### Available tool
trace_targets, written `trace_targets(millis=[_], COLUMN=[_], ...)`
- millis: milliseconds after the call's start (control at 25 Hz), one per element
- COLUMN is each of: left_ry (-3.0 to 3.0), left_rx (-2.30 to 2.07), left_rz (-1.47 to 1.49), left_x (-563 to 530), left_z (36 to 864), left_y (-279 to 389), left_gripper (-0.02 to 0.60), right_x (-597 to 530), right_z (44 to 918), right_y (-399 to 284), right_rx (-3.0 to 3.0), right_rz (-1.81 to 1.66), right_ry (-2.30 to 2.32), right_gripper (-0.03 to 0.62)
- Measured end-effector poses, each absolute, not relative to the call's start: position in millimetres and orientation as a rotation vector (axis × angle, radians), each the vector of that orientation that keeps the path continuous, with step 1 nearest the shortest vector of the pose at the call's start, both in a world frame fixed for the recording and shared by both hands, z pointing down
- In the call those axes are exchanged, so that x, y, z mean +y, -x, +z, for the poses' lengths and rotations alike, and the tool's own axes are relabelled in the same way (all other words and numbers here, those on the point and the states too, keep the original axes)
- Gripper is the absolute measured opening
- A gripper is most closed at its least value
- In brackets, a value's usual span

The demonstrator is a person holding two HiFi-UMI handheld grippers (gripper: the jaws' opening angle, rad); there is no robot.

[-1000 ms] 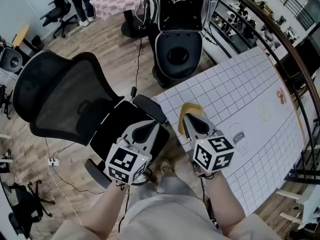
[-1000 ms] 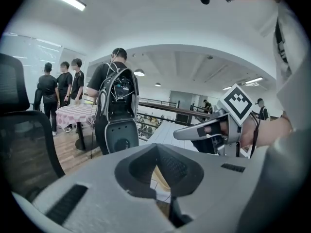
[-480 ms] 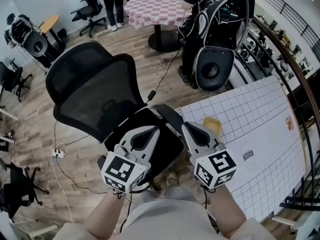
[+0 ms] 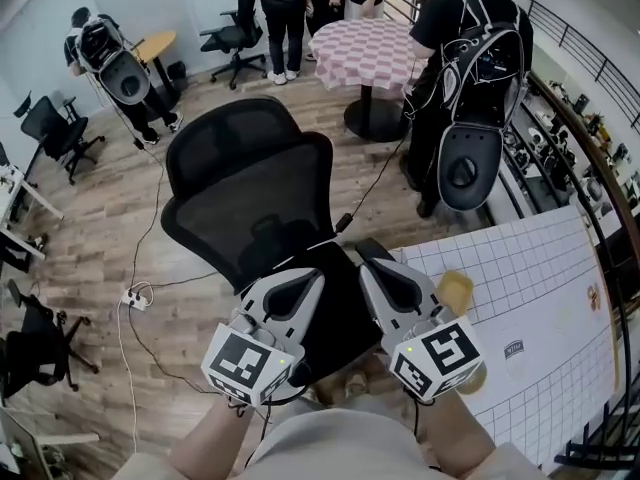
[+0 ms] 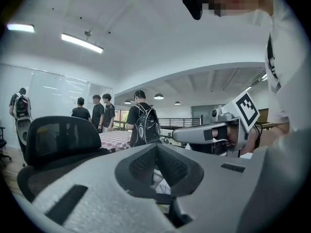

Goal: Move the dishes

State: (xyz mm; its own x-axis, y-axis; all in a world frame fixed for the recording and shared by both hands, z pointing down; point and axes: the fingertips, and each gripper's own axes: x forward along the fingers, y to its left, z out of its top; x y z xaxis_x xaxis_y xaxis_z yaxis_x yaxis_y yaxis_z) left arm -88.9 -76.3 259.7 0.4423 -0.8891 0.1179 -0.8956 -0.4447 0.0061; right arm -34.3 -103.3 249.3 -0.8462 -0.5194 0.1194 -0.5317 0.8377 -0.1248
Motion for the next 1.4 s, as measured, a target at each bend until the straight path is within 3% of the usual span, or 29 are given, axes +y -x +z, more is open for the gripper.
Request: trace_targets(millis=[520,1400], left_ry=[-2.586,-2.572], left_rx=[-1.874,-1.861], left_rz=[0.132,0.118], left_x=[-29,-7], left_z=[218,218], left_y=[153,161], left_gripper=[0.014,0.014], right_x=[-54,-26], right_z=[214,208], right_y=[102,113], right_rx=[-3.072,-3.053], right_rz=[0.172,0.128], right_ry=[-0.541,-0.464], right_gripper=[0.031,0.028])
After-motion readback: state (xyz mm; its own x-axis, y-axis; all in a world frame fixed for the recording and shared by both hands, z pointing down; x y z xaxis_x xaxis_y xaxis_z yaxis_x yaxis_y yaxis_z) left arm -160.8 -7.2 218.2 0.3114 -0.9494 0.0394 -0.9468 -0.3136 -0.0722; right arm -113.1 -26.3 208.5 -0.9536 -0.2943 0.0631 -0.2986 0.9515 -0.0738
